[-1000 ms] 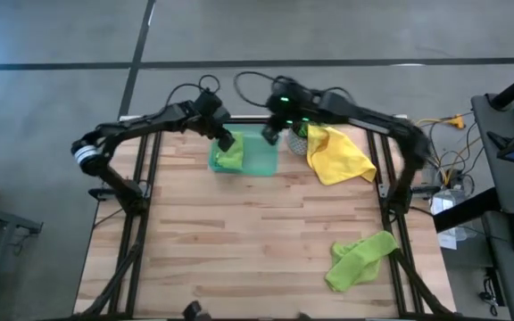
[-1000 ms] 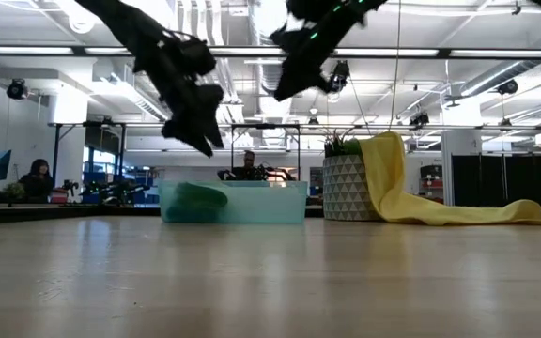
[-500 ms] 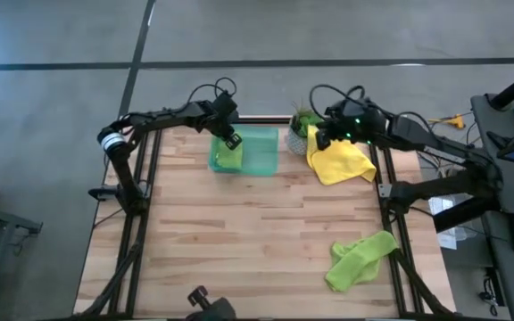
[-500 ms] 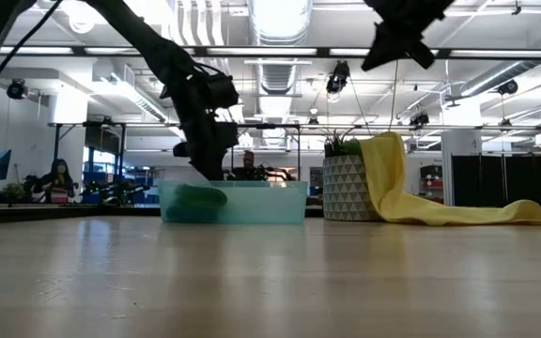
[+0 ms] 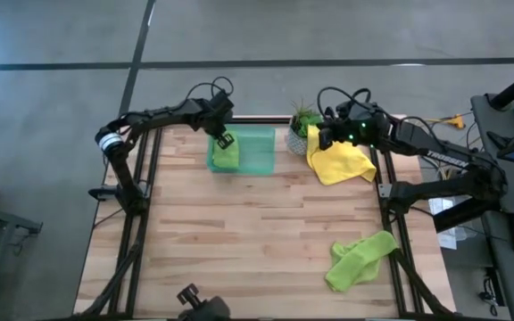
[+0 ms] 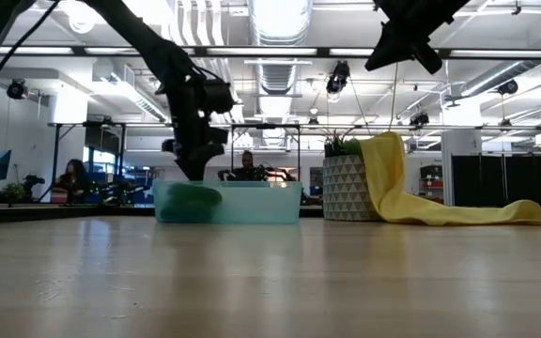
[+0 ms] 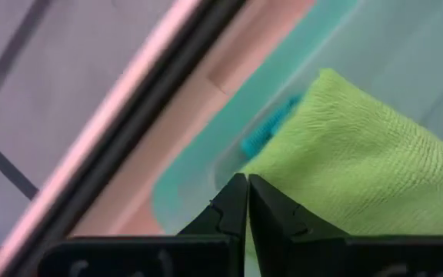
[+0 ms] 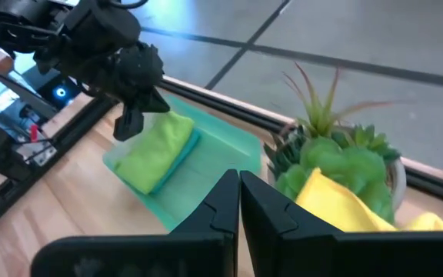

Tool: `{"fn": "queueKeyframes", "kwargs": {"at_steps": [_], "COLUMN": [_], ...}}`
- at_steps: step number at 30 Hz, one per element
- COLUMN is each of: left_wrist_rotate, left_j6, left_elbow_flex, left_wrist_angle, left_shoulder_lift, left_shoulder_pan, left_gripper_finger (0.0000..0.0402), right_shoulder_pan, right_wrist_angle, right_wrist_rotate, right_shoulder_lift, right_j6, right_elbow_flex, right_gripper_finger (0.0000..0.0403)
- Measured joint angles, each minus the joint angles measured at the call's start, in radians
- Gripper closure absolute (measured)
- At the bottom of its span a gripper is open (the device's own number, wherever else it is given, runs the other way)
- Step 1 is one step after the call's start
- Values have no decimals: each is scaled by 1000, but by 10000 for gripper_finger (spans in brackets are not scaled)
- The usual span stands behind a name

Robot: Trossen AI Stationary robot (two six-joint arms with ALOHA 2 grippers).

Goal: Fold microfiber towels
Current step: Put the folded green microfiber towel into the blue bin

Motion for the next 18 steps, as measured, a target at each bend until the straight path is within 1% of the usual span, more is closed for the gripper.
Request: {"fn": "queueKeyframes", "kwargs": {"at_steps": [3,4,5,7,8,12,15,18], "left_wrist_rotate": [3,28,84,239,282,286,285,252], "left_j6": [18,19,20,21,17,-2,-11,-13], "left_elbow_flex": [13,14,15,15,14,11,11,15], "left_wrist_angle": [1,8,20,51,54,42,29,6], "left_shoulder_lift": [-38,-50,-56,-56,-49,19,66,87], "left_shoulder_pan": [0,0,0,1,-1,-13,-13,-13], "left_gripper_finger": [401,401,401,402,402,402,402,402], "right_shoulder_pan": [0,0,0,0,0,0,2,6], "right_wrist_angle": [2,2,2,2,4,3,4,4], "right_wrist_rotate": [0,0,0,0,0,-2,-25,-26], "right_shoulder_lift": [8,13,16,21,25,42,48,49], "right_j6": [-19,-25,-27,-27,-27,-27,-27,-27], "right_elbow_flex": [20,23,24,24,24,24,24,24], "right_gripper_finger": [394,394,394,394,394,394,394,394]}}
